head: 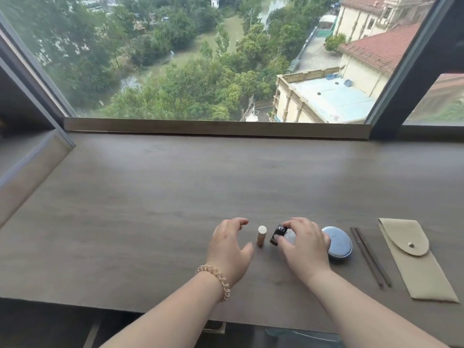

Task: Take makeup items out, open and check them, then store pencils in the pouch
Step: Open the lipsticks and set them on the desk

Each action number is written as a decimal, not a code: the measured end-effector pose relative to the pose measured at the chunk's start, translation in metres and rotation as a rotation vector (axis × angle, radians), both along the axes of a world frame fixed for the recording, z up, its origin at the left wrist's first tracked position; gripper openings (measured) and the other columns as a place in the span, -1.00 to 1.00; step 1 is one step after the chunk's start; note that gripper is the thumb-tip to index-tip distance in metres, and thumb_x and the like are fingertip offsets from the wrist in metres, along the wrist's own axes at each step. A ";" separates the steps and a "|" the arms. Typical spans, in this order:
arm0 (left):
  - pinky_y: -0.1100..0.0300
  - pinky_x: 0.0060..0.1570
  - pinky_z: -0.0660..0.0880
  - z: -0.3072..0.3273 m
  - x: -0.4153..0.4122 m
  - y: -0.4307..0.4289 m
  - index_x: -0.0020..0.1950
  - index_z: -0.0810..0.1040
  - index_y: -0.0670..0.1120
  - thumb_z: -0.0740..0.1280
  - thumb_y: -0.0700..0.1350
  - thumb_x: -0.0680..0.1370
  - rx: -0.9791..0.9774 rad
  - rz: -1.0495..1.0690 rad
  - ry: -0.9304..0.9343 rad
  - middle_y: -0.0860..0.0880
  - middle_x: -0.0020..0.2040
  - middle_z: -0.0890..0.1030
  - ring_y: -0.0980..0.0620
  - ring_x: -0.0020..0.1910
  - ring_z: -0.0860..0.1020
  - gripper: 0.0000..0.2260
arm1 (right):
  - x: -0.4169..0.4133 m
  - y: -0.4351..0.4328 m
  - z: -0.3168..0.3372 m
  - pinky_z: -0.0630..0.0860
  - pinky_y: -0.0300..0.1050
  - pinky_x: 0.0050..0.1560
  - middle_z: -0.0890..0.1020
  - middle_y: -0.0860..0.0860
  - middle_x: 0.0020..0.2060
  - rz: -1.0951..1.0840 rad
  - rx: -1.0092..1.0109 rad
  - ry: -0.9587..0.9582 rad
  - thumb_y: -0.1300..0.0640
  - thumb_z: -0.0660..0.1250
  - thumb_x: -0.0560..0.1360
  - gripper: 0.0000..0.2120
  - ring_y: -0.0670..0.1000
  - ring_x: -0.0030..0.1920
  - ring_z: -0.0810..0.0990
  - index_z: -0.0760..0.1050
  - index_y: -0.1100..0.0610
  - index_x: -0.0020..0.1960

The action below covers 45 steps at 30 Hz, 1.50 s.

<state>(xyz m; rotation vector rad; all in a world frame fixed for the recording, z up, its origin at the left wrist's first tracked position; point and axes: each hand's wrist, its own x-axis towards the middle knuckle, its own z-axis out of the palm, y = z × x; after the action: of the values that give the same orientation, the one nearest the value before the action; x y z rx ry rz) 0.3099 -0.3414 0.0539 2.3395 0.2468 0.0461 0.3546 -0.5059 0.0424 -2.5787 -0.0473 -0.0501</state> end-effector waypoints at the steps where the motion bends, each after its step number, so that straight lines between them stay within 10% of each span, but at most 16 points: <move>1: 0.21 0.28 0.32 0.002 0.002 -0.001 0.27 0.44 0.00 0.34 -0.14 0.44 0.013 -0.035 -0.008 0.06 0.16 0.47 0.08 0.20 0.42 -0.60 | -0.002 0.000 0.005 0.17 -0.09 0.08 0.58 -0.13 0.01 -0.022 0.049 -0.024 0.01 0.43 0.37 -0.84 0.00 0.16 0.47 0.57 -0.04 -0.06; 9: 0.17 0.22 0.29 0.049 0.023 -0.040 0.21 0.47 0.12 0.29 0.04 0.39 0.076 -0.209 -0.157 0.18 0.12 0.52 0.15 0.18 0.42 -0.62 | -0.012 -0.015 0.068 0.49 -0.17 -0.02 0.65 -0.19 -0.27 -0.017 0.415 -0.053 0.08 0.46 0.33 -0.88 -0.20 -0.13 0.59 0.54 -0.08 -0.22; 20: -0.06 0.06 0.51 0.100 0.019 -0.091 -0.18 0.52 0.16 0.32 0.12 0.29 -0.201 -0.238 -0.097 0.30 -0.31 0.61 0.18 -0.19 0.62 -0.86 | -0.030 -0.064 0.121 0.49 -0.40 -0.15 0.70 -0.13 -0.19 0.096 0.662 0.003 0.18 0.41 0.45 -0.84 -0.22 -0.11 0.63 0.62 -0.08 -0.11; 24: 0.02 -0.13 0.59 0.116 0.019 -0.102 -0.19 0.55 0.07 0.40 0.06 0.29 -0.268 -0.176 -0.130 0.08 -0.34 0.66 0.10 -0.29 0.65 -0.85 | -0.038 -0.078 0.137 0.45 -0.47 -0.15 0.70 -0.11 -0.13 0.159 0.799 0.038 0.20 0.29 0.55 -0.84 -0.25 -0.09 0.63 0.62 0.09 0.06; 28: 0.41 -0.37 0.42 0.135 0.020 -0.104 -0.21 0.58 -0.03 0.45 -0.14 0.35 -0.283 -0.135 -0.163 0.07 -0.37 0.62 0.24 -0.41 0.54 -0.91 | -0.040 -0.085 0.140 0.48 -0.39 -0.10 0.70 -0.03 -0.11 0.185 0.814 0.092 0.09 0.35 0.48 -0.85 -0.19 -0.09 0.65 0.60 0.04 0.04; 33: 0.25 -0.27 0.53 0.149 0.023 -0.111 -0.22 0.60 -0.04 0.45 -0.16 0.32 -0.343 -0.081 -0.198 0.00 -0.30 0.67 0.07 -0.28 0.61 -0.92 | -0.029 -0.095 0.150 0.52 -0.19 0.07 0.70 -0.03 -0.10 0.139 0.731 0.064 -0.10 0.43 0.28 -0.60 -0.16 -0.02 0.64 0.59 0.00 0.08; 45: -0.01 -0.20 0.55 0.162 0.036 -0.131 -0.26 0.58 -0.08 0.39 0.00 0.19 -0.359 -0.028 -0.203 -0.08 -0.30 0.67 -0.07 -0.26 0.63 -0.78 | -0.015 -0.102 0.159 0.39 -0.45 -0.18 0.67 -0.12 -0.23 0.131 0.518 -0.002 0.05 0.47 0.36 -0.89 -0.29 -0.18 0.56 0.63 0.02 -0.13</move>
<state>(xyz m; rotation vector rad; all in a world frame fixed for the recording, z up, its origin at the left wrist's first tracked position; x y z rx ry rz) 0.3455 -0.4723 0.2161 1.9637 0.1098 0.2079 0.3391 -0.6081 0.2011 -2.0531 -0.1791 -0.0137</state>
